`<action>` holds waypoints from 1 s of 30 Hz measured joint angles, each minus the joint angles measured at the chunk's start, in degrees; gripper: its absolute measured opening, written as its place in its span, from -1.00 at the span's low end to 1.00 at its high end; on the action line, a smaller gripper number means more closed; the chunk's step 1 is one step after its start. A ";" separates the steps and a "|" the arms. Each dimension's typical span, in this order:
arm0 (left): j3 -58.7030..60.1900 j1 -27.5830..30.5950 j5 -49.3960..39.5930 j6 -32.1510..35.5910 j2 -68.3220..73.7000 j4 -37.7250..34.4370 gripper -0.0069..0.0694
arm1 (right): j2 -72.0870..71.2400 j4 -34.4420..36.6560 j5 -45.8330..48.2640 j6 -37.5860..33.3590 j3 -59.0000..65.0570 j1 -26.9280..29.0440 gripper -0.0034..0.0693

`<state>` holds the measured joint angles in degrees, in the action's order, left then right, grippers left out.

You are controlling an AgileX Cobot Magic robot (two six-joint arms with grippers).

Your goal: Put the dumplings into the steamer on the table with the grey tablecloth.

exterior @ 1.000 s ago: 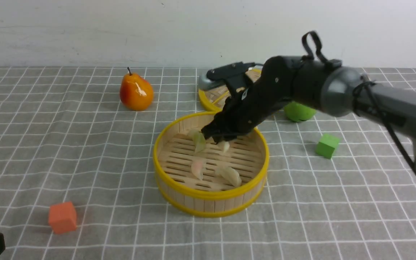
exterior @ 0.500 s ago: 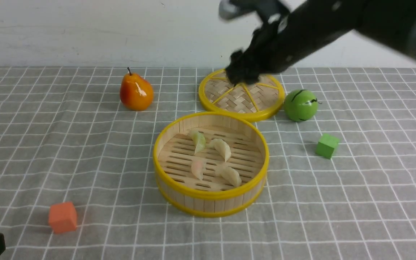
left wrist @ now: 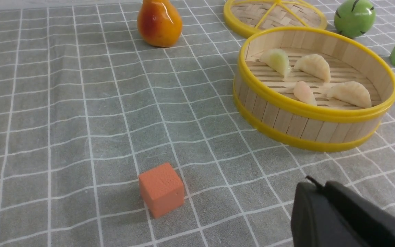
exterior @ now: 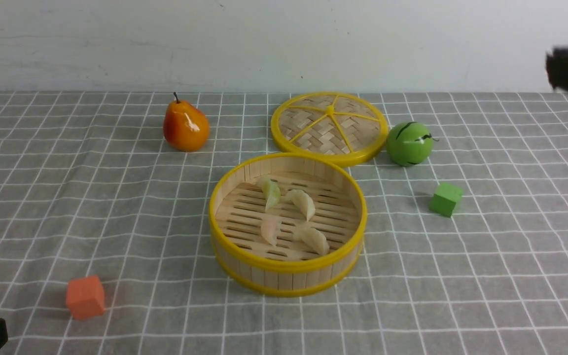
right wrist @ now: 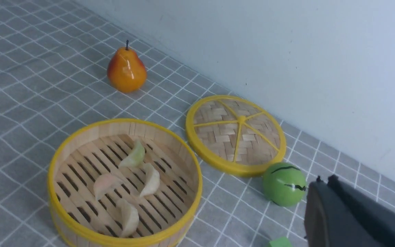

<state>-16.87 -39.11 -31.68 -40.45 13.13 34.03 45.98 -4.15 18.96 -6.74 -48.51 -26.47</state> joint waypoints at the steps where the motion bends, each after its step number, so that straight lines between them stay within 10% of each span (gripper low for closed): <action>1: 0.00 0.00 0.00 0.00 0.00 0.00 -0.74 | -3.93 -0.07 -6.56 0.27 6.91 0.00 -0.96; 7: 0.00 0.00 0.00 0.00 0.00 0.00 -0.72 | -20.63 2.64 -32.48 2.61 35.30 0.00 -0.95; 14: 0.00 0.00 0.00 0.00 0.00 0.00 -0.71 | -37.86 7.45 -37.26 3.20 46.32 0.00 -0.94; 30: 0.00 0.00 -0.18 0.00 0.00 0.12 -0.66 | -46.59 10.05 -16.30 0.69 50.07 7.25 -0.92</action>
<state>-16.87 -39.11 -31.86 -40.45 13.13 34.15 -0.61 5.90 2.66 -6.05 1.56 -19.22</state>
